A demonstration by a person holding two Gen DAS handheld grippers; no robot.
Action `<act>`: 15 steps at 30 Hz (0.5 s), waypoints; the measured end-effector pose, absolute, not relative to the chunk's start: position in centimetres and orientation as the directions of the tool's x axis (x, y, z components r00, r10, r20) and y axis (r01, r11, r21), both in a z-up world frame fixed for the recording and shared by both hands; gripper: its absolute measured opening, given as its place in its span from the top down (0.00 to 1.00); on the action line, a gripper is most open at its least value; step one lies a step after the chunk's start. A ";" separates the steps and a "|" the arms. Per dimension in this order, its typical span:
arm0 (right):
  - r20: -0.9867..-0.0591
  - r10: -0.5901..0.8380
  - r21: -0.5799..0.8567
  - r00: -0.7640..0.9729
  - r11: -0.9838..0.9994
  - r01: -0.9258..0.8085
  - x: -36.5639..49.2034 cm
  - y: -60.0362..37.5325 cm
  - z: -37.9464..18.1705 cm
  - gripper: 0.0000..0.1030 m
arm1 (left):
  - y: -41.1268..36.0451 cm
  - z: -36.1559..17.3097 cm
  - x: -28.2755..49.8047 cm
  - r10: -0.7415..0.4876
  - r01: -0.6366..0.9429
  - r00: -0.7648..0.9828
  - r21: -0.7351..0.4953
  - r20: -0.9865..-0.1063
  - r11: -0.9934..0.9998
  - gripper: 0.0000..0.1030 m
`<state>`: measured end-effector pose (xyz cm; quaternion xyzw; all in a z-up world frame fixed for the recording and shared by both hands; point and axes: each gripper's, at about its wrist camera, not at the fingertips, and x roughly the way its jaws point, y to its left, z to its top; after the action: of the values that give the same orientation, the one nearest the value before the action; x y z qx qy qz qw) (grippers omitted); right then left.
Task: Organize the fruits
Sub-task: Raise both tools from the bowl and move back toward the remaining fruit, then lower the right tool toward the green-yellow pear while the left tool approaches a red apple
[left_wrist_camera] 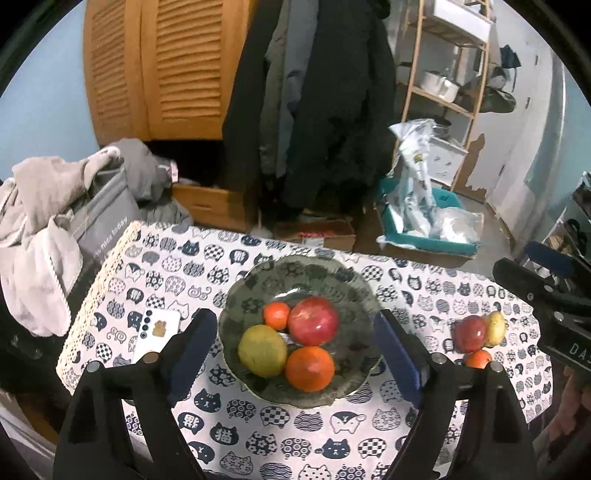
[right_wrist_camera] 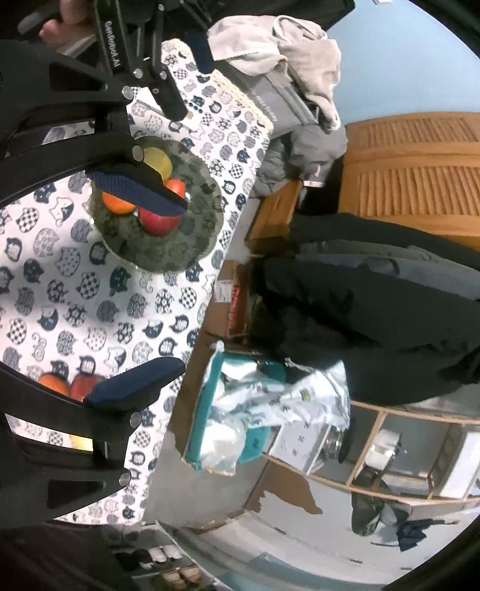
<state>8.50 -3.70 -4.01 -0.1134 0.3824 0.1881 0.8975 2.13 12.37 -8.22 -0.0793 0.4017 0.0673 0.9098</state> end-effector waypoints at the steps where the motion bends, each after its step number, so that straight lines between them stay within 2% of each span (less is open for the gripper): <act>1: -0.721 0.249 -0.063 0.647 0.906 -0.419 8.1 -4.3 -3.6 0.23 | 12.1 -8.0 2.0 0.055 -0.180 0.673 -0.091 -0.737 0.979 0.13; 10: -0.681 0.242 -0.058 0.691 0.923 -0.381 6.0 -8.6 -1.8 0.19 | 9.4 -6.4 1.4 0.038 -0.138 0.710 -0.086 -0.703 0.987 0.02; 15: -0.674 0.216 -0.058 0.706 0.938 -0.343 5.5 -11.3 -1.9 0.19 | 7.7 -5.9 1.5 0.028 -0.113 0.718 -0.077 -0.696 0.991 0.02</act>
<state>5.50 -11.25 -1.87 -0.0899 0.3518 0.1521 0.9193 1.48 7.74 -5.86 -0.0569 0.3736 0.0380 0.9251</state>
